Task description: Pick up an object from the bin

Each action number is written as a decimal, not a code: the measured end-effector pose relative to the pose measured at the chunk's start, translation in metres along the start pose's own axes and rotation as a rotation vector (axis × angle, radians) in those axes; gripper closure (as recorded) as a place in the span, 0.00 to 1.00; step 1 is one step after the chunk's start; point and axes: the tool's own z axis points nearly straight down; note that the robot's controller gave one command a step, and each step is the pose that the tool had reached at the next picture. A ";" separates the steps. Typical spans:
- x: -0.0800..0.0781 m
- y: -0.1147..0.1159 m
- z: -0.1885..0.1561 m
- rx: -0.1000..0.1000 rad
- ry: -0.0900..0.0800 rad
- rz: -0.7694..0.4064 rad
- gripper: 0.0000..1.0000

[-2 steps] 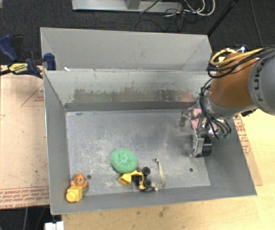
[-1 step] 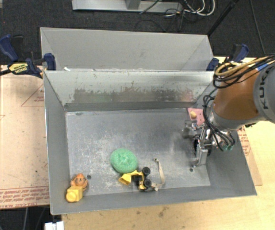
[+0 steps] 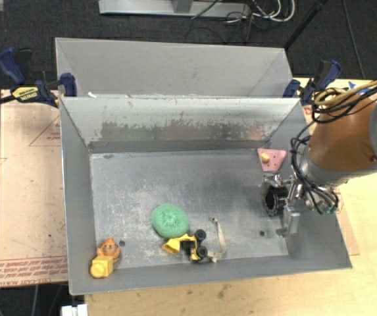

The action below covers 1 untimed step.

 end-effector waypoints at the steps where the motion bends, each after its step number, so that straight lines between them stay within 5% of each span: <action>1: -0.035 -0.023 0.011 0.002 -0.008 0.047 1.00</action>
Offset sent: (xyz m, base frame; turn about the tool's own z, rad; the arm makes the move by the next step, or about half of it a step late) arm 0.0000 0.0000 0.0000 0.0000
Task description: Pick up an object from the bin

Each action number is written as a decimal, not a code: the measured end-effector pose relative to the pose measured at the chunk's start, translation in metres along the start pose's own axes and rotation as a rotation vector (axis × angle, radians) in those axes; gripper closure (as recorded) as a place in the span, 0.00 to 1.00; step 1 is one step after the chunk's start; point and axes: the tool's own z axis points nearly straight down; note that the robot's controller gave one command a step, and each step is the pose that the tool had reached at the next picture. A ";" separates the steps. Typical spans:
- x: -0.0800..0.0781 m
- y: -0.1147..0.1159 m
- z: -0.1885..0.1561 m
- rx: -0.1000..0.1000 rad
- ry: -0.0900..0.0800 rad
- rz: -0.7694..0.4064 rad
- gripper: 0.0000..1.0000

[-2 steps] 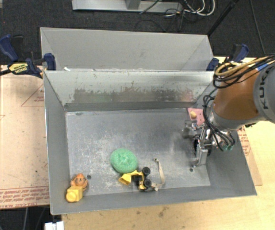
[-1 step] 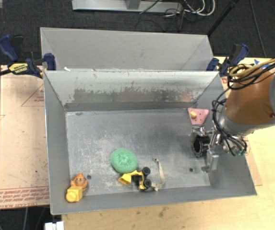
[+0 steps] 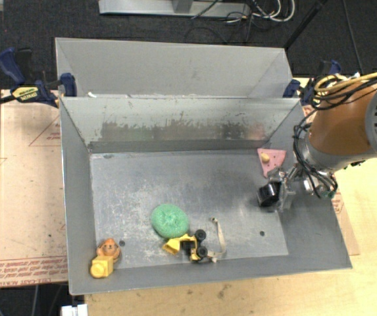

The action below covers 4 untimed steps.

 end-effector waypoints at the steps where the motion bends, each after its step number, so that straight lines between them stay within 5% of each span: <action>1: 0.000 0.000 0.000 0.000 0.000 0.000 1.00; 4: -0.006 0.013 -0.003 0.000 0.004 -0.026 1.00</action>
Offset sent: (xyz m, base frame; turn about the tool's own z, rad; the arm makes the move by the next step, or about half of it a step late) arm 0.0088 0.0129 0.0096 -0.0231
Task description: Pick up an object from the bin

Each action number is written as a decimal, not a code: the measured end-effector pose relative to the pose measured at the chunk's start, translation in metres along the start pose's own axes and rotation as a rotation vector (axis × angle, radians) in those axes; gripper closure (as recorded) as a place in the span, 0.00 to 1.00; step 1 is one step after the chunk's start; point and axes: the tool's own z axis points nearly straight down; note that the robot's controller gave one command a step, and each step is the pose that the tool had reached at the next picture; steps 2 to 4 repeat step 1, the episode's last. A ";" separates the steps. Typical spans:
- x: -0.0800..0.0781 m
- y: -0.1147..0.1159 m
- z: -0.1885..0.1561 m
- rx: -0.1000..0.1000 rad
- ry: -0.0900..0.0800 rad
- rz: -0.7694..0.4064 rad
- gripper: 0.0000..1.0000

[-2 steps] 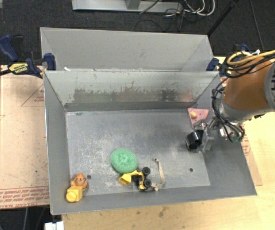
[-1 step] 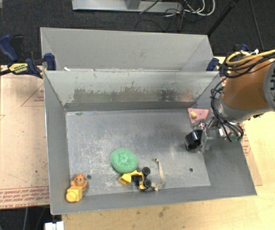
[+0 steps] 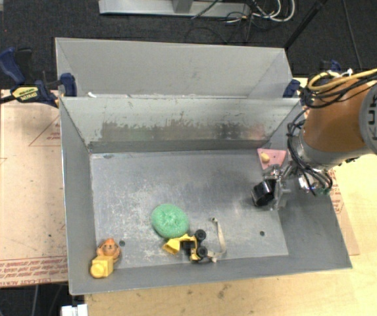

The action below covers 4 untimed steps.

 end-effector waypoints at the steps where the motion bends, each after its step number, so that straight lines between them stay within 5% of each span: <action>1: -0.028 -0.009 0.008 0.000 -0.003 -0.003 1.00; 4: -0.028 -0.009 0.008 0.000 -0.003 -0.003 1.00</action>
Offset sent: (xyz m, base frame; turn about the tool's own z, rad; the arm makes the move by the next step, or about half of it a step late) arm -0.0015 0.0132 -0.0228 -0.0128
